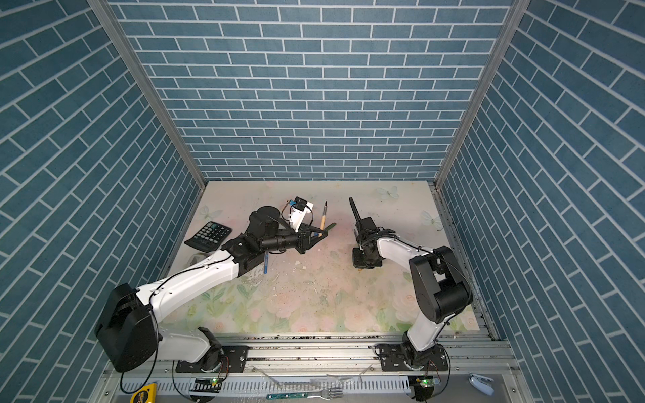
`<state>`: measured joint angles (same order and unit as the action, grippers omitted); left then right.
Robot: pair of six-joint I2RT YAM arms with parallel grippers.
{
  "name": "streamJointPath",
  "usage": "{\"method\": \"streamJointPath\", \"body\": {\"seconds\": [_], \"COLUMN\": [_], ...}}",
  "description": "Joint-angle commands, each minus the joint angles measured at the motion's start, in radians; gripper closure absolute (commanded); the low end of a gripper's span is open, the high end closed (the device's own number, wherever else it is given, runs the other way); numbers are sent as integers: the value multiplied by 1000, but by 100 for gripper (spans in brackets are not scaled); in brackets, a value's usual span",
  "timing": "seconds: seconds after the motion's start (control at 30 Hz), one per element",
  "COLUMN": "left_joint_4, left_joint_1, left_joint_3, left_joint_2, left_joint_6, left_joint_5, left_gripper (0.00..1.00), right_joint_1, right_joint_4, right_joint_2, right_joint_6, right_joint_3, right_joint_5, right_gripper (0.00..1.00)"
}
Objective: Insert the pens into the pen caps
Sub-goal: 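Close the right gripper on the tan cap lying on the table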
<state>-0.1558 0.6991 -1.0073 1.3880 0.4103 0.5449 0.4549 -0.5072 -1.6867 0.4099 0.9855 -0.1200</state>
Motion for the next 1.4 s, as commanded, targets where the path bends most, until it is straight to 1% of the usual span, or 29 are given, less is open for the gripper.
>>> {"method": "streamJointPath", "body": {"seconds": [0.0,0.13,0.27,0.3,0.43,0.63,0.67,0.73,0.77,0.83,0.97,1.03,1.37], "left_joint_4": [-22,-19,-18,-19,-19,-16,-15,-13,-13,-12,-4,-4,-4], "left_joint_1": [7,6,7,7,8,12,13,14,16,18,22,23,24], "left_joint_3": [7,6,6,6,4,4,4,4,3,1,1,0,-1], "left_joint_2": [17,19,22,23,23,18,18,19,22,23,21,22,25], "left_joint_6": [-8,-11,-11,-10,-8,-11,-11,-12,-11,-11,-24,-24,-22], "left_joint_5": [16,13,12,12,18,16,15,13,16,20,13,15,19], "left_gripper": [100,100,100,100,100,100,100,100,100,100,100,100,100], "right_joint_1": [-5,-4,-11,-12,-24,-42,-44,-52,-57,-62,-62,-62,-63], "right_joint_4": [0,6,53,60,63,41,41,41,41,47,63,69,87], "right_joint_2": [-21,15,93,107,141,132,129,114,101,78,39,31,-11], "right_joint_6": [-21,-3,47,54,61,84,84,78,75,72,67,67,63], "right_joint_3": [6,5,-11,-16,-29,-51,-53,-52,-50,-48,-47,-48,-42], "right_joint_5": [26,-34,-174,-184,-131,-39,-31,-36,-42,-54,-70,-73,-69], "right_gripper": [83,79,78,78,78,79,80,94,96,95,86,83,81]}}
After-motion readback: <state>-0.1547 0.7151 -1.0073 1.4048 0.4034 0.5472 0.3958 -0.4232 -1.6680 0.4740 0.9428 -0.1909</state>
